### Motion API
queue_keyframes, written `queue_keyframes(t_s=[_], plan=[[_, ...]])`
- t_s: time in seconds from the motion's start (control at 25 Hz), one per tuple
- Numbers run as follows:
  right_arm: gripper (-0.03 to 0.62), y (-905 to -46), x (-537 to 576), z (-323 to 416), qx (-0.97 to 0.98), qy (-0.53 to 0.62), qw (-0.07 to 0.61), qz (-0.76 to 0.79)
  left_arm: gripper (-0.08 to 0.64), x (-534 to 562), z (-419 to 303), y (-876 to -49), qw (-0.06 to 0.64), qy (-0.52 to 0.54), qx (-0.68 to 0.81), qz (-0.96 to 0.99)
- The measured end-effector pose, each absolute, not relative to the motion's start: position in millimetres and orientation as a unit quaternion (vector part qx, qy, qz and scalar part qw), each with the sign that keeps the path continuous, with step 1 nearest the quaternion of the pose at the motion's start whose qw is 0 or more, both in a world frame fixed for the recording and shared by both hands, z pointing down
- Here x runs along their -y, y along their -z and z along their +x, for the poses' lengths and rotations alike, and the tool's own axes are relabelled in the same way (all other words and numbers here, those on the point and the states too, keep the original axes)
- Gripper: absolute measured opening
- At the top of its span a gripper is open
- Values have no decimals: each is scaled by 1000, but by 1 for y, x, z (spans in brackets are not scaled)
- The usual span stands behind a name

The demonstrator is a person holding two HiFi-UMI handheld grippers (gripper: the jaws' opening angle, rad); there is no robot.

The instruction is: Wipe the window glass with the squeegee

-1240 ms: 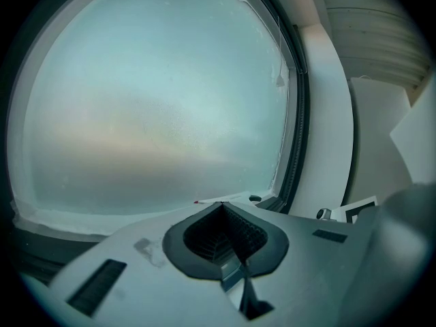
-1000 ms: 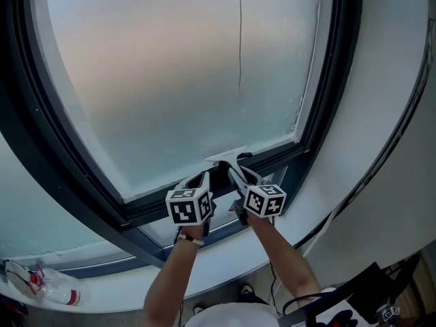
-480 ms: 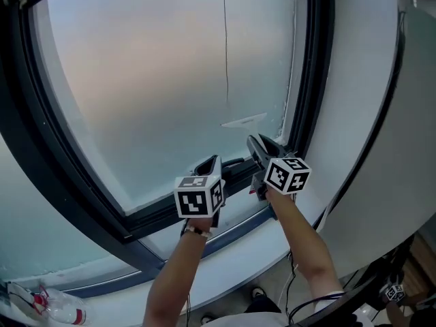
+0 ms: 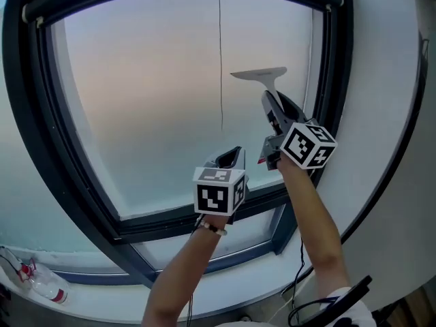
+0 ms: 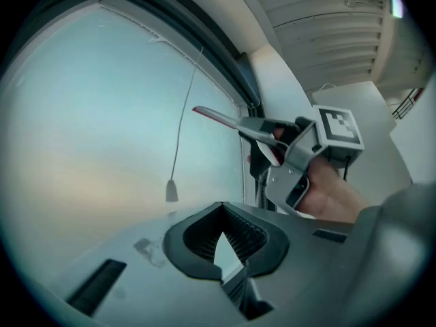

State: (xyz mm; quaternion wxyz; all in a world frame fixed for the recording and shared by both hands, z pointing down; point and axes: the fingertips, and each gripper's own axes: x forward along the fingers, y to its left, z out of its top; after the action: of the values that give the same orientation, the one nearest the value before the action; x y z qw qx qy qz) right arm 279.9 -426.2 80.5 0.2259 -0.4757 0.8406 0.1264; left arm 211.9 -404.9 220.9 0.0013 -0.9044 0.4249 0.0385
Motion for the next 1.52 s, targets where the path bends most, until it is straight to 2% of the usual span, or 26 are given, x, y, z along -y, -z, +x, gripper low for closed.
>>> queue_keyframes(t_s=[0.2, 0.44, 0.6, 0.84, 1.16, 1.52], plan=[[92, -5, 428, 279, -847, -155, 251, -443, 0, 406, 248, -177, 13, -56, -420, -906], [91, 48, 439, 264, -852, -155, 264, -425, 0, 417, 245, -150, 23, -61, -435, -898], [91, 67, 453, 263, -858, -123, 283, -410, 0, 424, 243, -148, 23, -64, -437, -897], [91, 95, 464, 266, -848, -136, 288, -423, 0, 431, 244, -156, 23, -58, -437, -898], [92, 91, 472, 262, -840, -148, 273, -444, 0, 444, 227, -161, 25, -51, -453, -890], [91, 43, 471, 263, -845, -136, 258, -448, 0, 432, 226, -186, 18, -46, -440, -896]])
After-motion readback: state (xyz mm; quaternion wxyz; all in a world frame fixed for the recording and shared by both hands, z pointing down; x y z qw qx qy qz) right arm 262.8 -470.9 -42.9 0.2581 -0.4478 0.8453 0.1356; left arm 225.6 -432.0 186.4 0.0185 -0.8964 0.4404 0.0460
